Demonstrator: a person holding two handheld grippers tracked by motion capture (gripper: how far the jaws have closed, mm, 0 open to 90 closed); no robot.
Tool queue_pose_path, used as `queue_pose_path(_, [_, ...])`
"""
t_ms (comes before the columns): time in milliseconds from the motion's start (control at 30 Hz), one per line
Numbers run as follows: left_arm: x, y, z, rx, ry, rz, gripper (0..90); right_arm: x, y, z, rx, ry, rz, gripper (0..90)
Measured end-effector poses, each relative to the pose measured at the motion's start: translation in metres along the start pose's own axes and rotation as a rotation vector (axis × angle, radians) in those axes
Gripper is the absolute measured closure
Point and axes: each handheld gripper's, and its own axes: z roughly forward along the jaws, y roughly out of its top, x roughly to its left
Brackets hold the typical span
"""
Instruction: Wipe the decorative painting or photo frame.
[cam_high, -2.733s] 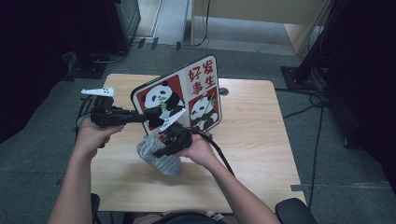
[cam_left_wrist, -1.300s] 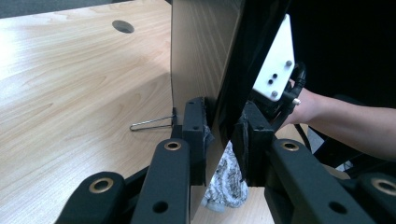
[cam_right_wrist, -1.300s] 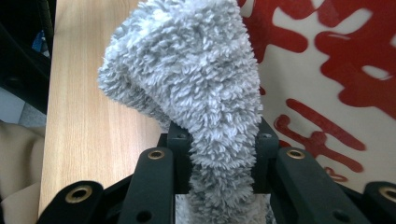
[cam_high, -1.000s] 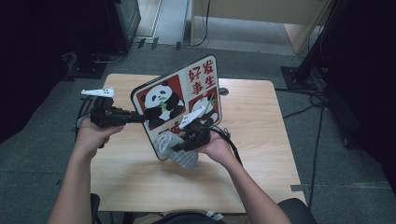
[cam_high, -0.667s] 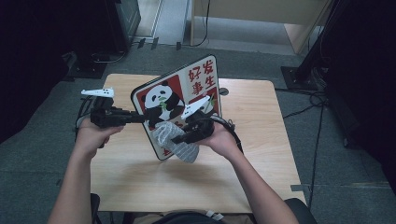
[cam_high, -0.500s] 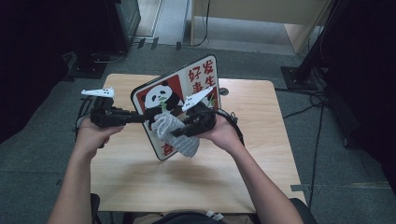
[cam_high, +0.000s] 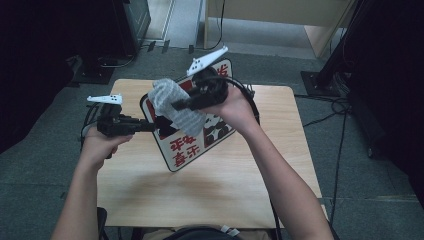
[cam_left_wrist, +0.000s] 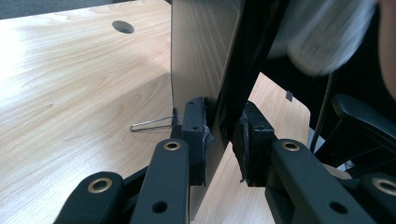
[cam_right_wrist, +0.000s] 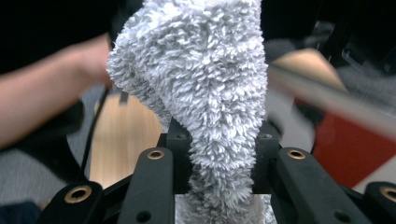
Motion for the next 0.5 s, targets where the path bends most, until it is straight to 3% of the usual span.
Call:
queue_pose_path(100, [0.000, 0.000, 0.000, -0.001, 0.002, 0.003, 75.8, -0.001, 0.023, -0.005, -0.024, -0.018, -0.009, 68.8])
queue_pose_path(233, [-0.001, 0.000, 0.000, -0.004, 0.004, 0.004, 75.8, -0.007, 0.050, -0.001, -0.012, -0.041, 0.018, 68.5])
queue_pose_path(367, [0.000, 0.000, 0.000, -0.007, 0.008, 0.011, 75.9, -0.011, 0.071, 0.015, 0.022, -0.064, 0.017, 67.9])
queue_pose_path(500, [0.000, 0.000, -0.001, -0.010, 0.012, 0.017, 76.1, -0.015, 0.077, 0.038, 0.064, -0.066, 0.044, 67.1])
